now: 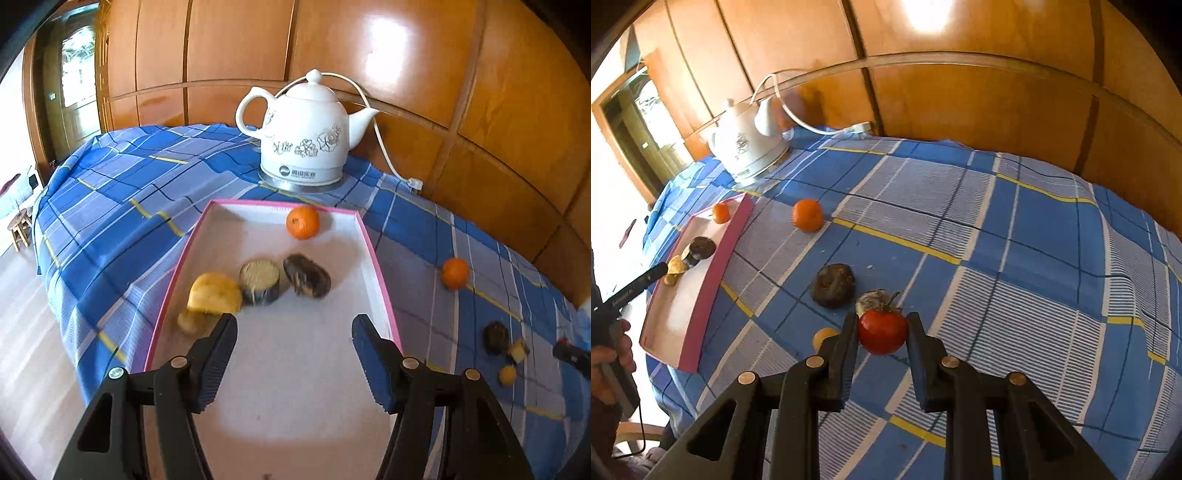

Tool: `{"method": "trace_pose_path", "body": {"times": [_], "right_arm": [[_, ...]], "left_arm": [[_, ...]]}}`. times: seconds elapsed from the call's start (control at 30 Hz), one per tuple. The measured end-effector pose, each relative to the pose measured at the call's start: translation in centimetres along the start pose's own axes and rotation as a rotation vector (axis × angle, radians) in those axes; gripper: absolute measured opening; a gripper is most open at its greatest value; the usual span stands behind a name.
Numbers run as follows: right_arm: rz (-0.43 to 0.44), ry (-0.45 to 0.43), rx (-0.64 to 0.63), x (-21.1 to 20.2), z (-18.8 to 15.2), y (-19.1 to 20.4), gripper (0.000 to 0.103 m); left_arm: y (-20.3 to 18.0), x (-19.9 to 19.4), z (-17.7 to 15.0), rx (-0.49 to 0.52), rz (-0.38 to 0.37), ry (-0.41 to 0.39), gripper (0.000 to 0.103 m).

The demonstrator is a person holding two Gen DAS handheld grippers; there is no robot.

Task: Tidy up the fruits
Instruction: 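Carry the red tomato into the pink tray and open the right tool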

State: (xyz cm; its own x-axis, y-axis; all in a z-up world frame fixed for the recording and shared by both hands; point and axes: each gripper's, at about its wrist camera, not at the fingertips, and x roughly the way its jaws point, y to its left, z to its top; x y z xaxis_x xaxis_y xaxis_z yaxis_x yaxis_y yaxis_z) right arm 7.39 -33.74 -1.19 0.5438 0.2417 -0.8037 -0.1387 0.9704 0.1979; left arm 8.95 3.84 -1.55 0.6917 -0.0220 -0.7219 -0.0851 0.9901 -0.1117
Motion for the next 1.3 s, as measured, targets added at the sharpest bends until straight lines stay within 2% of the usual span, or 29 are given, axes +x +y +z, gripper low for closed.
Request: {"method": "trace_pose_path", "body": {"times": [0.4,0.67,0.97,1.3], "right_arm": [[0.081,0.058,-0.091,1.0,-0.6,4.4,0.025],[0.226,0.078,-0.164,2.6,0.5,11.7,0.025],[0.334,0.090,-0.235,5.4,2.5,20.0,0.026],[0.339,0.095,-0.207,7.5,4.1,22.7,0.032]], "left_arm": [[1.1,-2.2,-3.1,0.020,0.024,-0.005,0.067],[1.8,-3.2,-3.5,0.013,0.017,-0.028,0.067],[2.8,-3.5,-3.8,-0.010,0.012,-0.030,0.067],[3.7,-3.5,-4.3,-0.025,0.015,-0.028,0.067]]}}
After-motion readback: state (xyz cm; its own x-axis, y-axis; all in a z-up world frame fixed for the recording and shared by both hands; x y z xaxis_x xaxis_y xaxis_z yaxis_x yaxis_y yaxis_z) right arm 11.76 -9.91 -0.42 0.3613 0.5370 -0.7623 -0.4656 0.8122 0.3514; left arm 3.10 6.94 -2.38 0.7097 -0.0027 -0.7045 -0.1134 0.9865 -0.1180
